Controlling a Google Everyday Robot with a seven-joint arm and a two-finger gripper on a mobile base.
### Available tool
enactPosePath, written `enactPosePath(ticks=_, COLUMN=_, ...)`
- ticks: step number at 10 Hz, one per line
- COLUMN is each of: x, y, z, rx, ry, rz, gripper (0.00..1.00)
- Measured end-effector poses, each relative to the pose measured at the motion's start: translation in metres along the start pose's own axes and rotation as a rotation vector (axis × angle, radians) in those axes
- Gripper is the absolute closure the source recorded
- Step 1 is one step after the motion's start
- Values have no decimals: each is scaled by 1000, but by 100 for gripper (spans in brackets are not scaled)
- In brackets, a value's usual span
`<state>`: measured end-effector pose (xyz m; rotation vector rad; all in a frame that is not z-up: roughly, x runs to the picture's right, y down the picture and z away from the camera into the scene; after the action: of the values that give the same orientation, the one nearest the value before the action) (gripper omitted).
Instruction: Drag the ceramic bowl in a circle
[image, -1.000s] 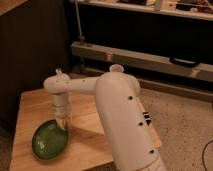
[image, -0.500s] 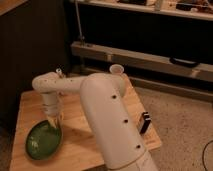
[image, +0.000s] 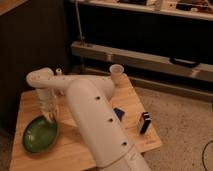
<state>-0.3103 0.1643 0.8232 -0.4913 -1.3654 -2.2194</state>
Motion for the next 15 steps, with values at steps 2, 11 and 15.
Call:
enactPosePath(ticks=2, x=11, y=18, z=-11, rx=-5, ry=8, rz=26, gripper=80)
enactPosePath(ticks=11, x=-33, y=97, z=-31, rx=33, ry=64, rz=205, gripper=80)
enactPosePath(ticks=15, x=-77, y=101, z=-19, rx=59, ry=60, rz=227, gripper=80)
